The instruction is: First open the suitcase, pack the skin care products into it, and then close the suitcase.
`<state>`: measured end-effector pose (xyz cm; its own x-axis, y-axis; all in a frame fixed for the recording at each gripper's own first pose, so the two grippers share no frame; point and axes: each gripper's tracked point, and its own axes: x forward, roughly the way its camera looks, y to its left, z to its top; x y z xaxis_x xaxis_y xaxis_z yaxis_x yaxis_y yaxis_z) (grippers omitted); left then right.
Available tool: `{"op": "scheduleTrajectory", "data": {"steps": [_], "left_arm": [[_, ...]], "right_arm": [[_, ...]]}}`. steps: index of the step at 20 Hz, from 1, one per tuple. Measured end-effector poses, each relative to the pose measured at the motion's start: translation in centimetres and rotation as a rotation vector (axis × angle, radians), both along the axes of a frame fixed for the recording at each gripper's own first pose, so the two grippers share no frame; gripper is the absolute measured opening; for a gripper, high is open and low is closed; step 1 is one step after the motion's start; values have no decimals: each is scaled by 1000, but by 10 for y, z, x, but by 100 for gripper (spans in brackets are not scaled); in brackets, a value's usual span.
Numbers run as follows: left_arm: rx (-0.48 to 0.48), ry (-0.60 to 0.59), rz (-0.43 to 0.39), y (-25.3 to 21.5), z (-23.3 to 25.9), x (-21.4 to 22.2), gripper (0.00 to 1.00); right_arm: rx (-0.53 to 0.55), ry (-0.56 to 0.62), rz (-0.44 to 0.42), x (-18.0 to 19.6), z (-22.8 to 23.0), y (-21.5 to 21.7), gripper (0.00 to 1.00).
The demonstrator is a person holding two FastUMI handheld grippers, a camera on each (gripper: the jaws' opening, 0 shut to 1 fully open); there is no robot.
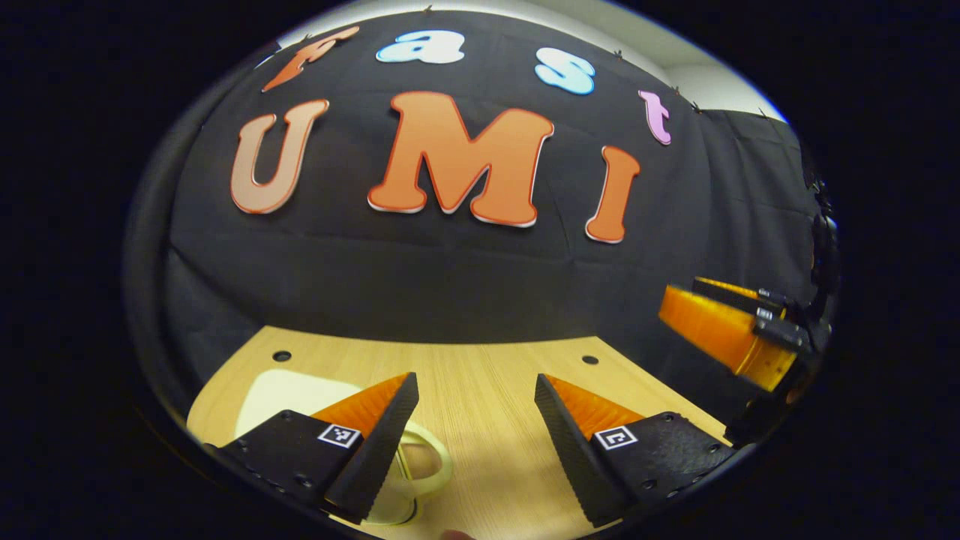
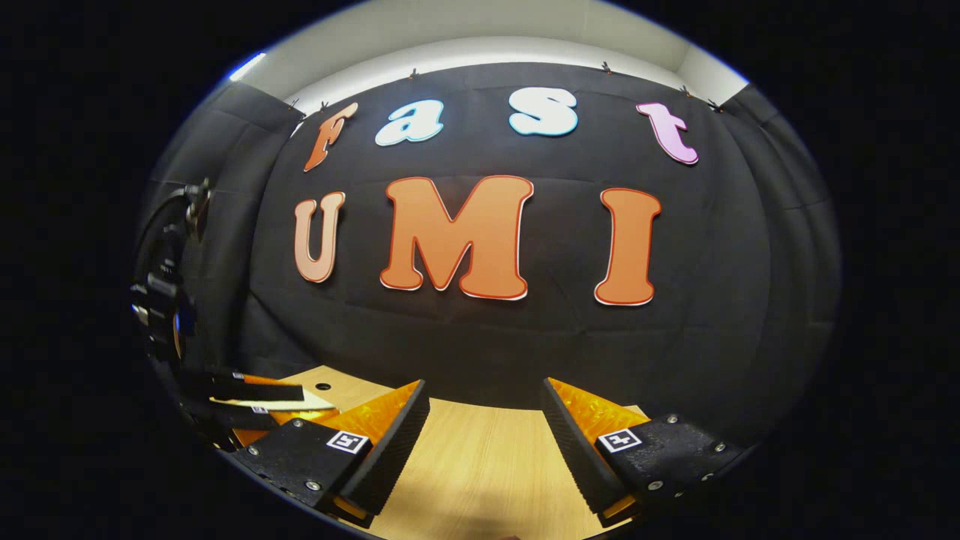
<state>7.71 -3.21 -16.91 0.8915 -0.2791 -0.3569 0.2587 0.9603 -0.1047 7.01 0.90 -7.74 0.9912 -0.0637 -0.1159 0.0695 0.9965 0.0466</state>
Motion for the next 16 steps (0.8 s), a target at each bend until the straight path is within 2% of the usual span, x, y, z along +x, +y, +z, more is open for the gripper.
{"op": "scheduleTrajectory", "data": {"steps": [4, 8, 9, 10, 12, 16], "left_arm": [[72, -118, 47, 3, 36, -3, 97], [43, -170, 102, -1, 59, -10, 97], [49, -186, 118, 3, 64, -10, 97], [70, -198, 138, 3, 66, -13, 97], [119, -180, 176, 16, 64, -20, 97], [123, -154, 214, 15, 55, -43, 97]], "right_arm": [[3, -20, 33, -2, 9, 13, 95], [17, -44, 54, -2, 20, 13, 95], [26, -49, 55, -3, 21, 12, 99], [34, -56, 59, -6, 22, 11, 95], [23, -63, 74, -12, 20, 10, 95], [-9, -66, 124, -24, 16, 12, 95]]}}
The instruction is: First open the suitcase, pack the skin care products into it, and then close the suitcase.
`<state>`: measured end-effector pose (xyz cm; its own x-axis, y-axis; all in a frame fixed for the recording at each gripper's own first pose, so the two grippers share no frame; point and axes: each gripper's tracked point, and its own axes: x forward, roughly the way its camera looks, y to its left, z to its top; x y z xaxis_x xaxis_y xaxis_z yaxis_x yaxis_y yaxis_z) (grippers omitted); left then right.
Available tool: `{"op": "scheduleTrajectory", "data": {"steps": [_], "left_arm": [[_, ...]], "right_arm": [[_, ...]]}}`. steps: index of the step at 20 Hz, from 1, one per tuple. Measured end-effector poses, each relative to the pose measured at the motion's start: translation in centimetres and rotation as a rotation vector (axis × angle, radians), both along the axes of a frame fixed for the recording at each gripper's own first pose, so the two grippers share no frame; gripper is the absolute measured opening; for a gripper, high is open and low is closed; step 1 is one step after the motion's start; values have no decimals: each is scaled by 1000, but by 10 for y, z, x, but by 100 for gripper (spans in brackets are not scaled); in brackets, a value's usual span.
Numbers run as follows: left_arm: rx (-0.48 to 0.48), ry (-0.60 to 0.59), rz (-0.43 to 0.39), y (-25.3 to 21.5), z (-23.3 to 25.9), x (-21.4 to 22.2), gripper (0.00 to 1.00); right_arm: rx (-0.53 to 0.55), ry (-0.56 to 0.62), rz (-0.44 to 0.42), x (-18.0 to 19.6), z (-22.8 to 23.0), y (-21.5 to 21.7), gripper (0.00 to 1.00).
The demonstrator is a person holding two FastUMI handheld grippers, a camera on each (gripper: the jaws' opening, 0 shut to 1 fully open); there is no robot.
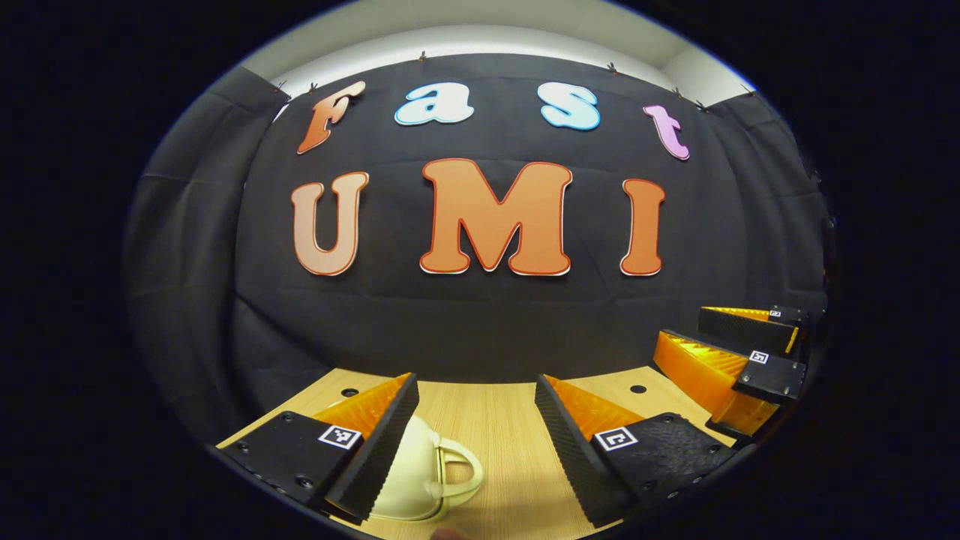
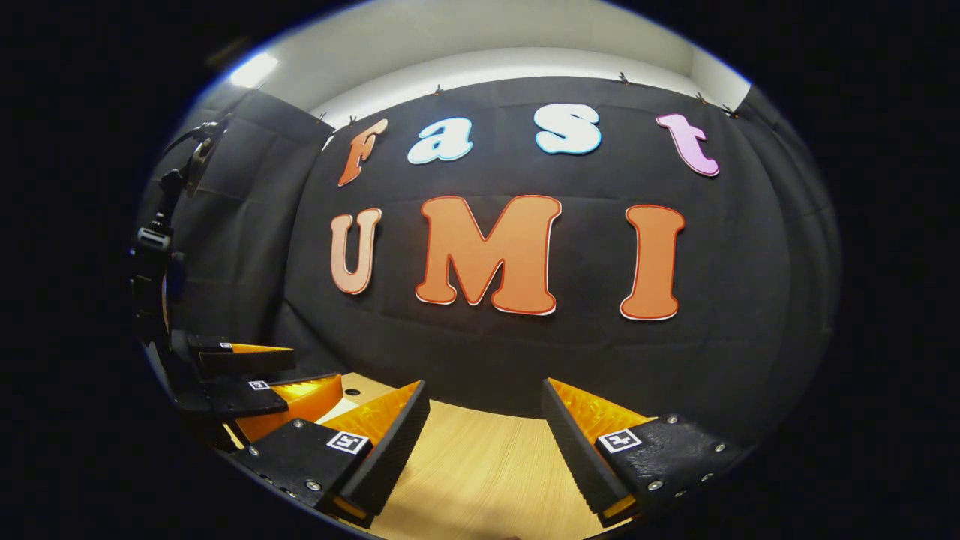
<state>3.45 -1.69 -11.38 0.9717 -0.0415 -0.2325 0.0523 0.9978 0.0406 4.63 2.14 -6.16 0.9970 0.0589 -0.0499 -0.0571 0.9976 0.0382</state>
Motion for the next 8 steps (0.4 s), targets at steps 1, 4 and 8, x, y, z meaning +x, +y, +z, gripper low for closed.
{"op": "scheduleTrajectory", "data": {"steps": [1, 4, 8], "left_arm": [[5, 2, 8, -1, 0, -2, 97], [30, 2, 31, 1, 0, -7, 97], [21, 3, 60, 2, 5, -13, 97]], "right_arm": [[0, 1, 13, -2, -1, 1, 95], [5, 10, 36, -6, -4, 1, 95], [-9, -8, 40, -12, 0, -5, 95]]}}
